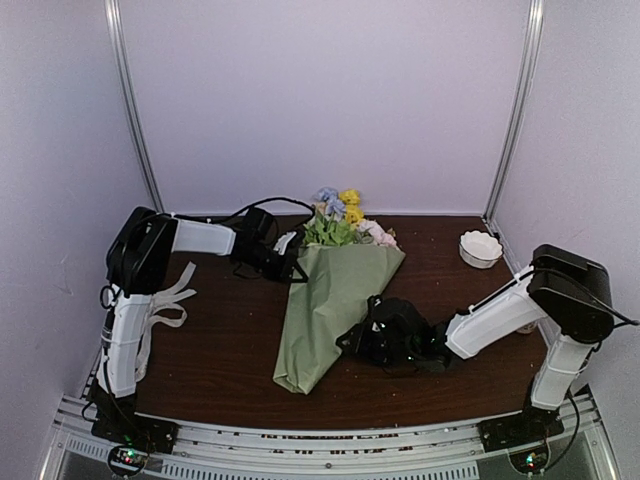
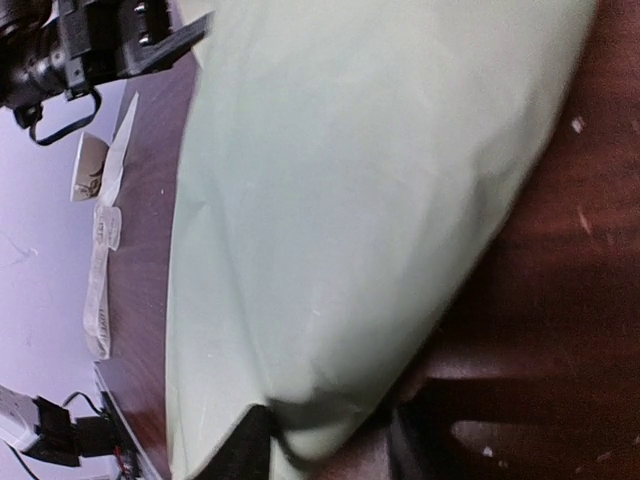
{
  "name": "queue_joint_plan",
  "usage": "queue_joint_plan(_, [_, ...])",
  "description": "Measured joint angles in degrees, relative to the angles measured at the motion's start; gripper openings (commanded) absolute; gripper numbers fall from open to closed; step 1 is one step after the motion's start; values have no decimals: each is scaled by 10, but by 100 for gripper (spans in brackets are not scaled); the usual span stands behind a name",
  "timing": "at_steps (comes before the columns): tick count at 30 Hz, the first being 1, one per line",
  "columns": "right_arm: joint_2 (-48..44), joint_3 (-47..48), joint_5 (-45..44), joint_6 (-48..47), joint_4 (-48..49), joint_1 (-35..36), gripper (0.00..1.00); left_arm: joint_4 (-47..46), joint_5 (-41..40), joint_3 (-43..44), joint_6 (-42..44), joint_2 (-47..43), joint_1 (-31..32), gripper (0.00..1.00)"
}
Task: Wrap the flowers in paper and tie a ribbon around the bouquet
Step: Adjust the folded bouquet at the center of the board.
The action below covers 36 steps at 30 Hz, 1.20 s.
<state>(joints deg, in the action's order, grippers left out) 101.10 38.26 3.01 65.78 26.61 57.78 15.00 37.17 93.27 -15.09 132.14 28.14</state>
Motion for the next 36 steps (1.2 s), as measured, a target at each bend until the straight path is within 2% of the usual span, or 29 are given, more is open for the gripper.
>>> queue_joint_plan(4, [9, 4, 9, 3, 5, -3, 12, 0, 0, 0, 0, 2, 0, 0])
queue_joint_plan(7, [9, 4, 13, 5, 12, -6, 4, 1, -1, 0, 0, 2, 0, 0])
queue_joint_plan(11, [9, 3, 17, 5, 18, -9, 0, 1, -1, 1, 0, 2, 0, 16])
queue_joint_plan(15, [9, -6, 17, 4, 24, -10, 0, 1, -2, 1, -1, 0, -2, 37])
queue_joint_plan(20, [3, -16, 17, 2, 23, -13, 0, 11, -24, -10, 2, -24, -3, 50])
queue_joint_plan(28, [-35, -16, 10, -26, -25, -16, 0, 10, -47, -101, -2, -133, -4, 52])
queue_joint_plan(34, [-63, -16, 4, -49, -72, -16, 0, -20, -31, -185, -28, -139, 2, 53])
queue_joint_plan(36, [-69, -15, 3, -59, -87, -16, 1, -26, -28, -200, -36, -139, 10, 50])
